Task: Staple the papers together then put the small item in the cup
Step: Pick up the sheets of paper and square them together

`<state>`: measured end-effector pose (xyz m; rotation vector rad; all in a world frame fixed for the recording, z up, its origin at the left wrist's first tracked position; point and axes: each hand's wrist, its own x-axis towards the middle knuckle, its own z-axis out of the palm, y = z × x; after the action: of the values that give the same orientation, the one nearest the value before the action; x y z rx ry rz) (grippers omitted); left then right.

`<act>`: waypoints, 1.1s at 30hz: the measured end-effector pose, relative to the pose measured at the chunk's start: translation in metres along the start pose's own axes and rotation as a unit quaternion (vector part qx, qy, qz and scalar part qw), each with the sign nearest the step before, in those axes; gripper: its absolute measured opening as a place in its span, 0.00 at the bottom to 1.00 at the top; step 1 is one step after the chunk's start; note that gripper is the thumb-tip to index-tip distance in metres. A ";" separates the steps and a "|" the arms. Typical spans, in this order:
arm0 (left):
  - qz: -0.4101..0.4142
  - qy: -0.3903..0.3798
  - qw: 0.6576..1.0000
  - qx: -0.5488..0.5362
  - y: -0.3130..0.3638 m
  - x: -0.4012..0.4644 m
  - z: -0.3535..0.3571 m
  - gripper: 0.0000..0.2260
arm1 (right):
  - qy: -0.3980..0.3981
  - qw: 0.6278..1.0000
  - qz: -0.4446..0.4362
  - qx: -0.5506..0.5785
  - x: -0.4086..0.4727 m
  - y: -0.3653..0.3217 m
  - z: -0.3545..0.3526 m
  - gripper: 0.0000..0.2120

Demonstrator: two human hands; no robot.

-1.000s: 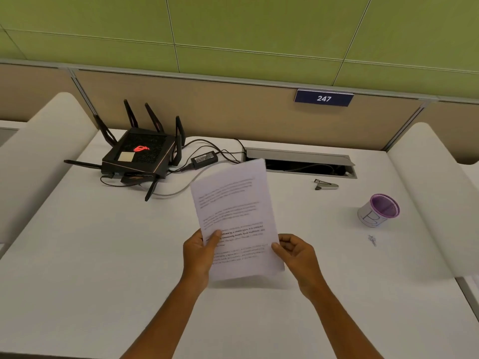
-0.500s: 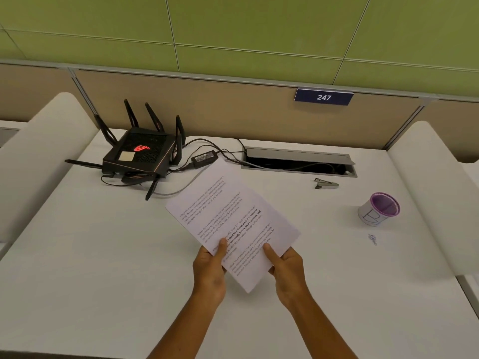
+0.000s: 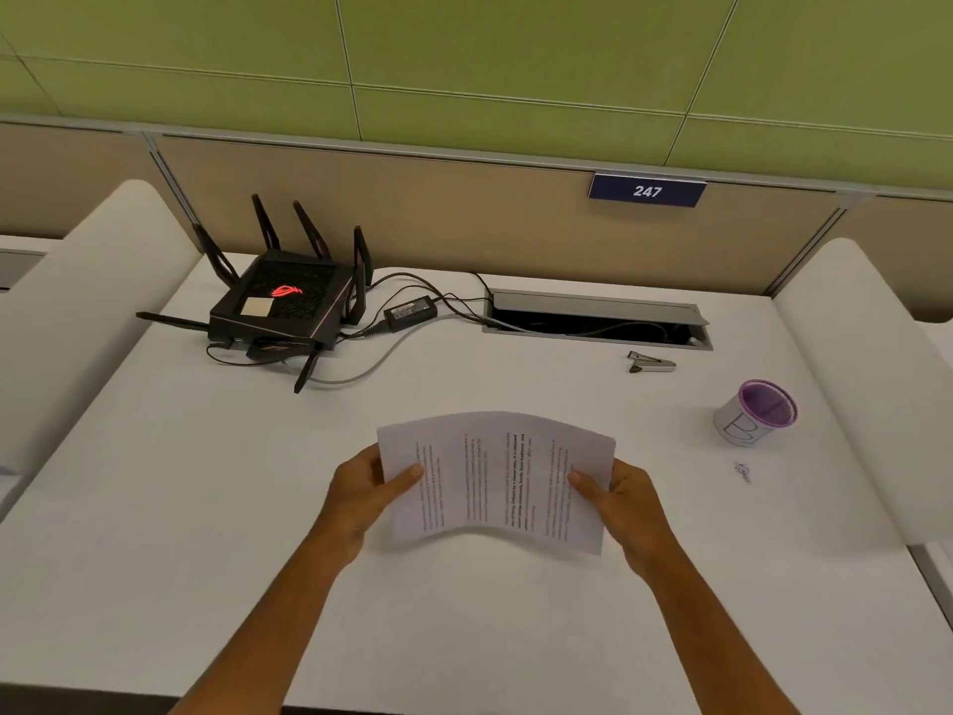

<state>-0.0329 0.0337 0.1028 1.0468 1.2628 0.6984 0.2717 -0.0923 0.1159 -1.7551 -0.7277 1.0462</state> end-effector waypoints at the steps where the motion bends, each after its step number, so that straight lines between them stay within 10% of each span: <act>1: 0.012 0.006 1.000 0.004 0.003 -0.001 0.006 0.12 | 0.013 1.000 -0.009 0.002 0.000 -0.001 0.001 0.06; 18: 0.068 0.030 0.997 0.002 -0.018 -0.017 0.041 0.07 | 0.110 0.989 0.028 0.097 -0.007 0.044 0.017 0.11; 33: -0.010 0.066 0.998 0.002 -0.021 -0.010 0.020 0.04 | 0.002 0.999 0.024 0.037 0.005 0.033 -0.009 0.09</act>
<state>-0.0176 0.0119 0.0874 1.0032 1.3861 0.7604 0.2832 -0.1046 0.0853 -1.7182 -0.6379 1.0882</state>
